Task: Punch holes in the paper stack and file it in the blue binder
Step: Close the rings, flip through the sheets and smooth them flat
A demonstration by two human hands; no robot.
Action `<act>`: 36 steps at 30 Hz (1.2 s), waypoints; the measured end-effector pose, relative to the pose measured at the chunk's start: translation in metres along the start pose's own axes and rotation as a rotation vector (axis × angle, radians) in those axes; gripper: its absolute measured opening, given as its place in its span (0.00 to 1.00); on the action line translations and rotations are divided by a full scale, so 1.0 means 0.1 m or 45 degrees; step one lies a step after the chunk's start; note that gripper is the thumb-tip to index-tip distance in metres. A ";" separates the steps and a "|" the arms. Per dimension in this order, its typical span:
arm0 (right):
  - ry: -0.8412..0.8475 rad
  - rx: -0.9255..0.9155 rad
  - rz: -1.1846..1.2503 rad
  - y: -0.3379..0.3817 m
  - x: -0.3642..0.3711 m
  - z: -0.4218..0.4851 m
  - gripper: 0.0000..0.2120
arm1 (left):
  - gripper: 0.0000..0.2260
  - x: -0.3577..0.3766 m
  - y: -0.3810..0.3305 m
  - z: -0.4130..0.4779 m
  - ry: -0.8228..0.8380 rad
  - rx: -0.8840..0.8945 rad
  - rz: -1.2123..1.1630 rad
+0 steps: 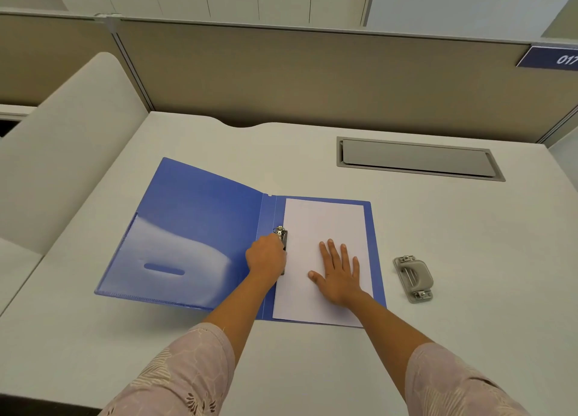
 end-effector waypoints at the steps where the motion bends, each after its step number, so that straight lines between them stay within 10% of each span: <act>1: 0.000 -0.002 0.003 0.00 0.00 0.00 0.37 | 0.09 -0.01 0.00 0.00 0.001 -0.023 -0.005; 15: 0.000 -0.076 -0.006 -0.08 -0.04 -0.02 0.38 | 0.09 -0.01 0.07 -0.04 -0.077 0.032 -0.188; 24: 0.014 -0.075 -0.022 -0.08 -0.05 -0.01 0.38 | 0.16 -0.30 0.53 -0.03 -0.376 0.483 -0.095; 36: 0.033 -0.058 -0.032 -0.07 -0.07 -0.01 0.38 | 0.36 -1.35 1.77 0.15 -0.422 -0.116 0.096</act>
Point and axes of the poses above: each hand's wrist, its own z-axis towards the middle knuckle, its own x-axis out of the palm, y = z × x, the point moved 2 cm from there along z, towards the middle knuckle, and after that the axes turned 8 degrees about y, right-handed, at the moved point
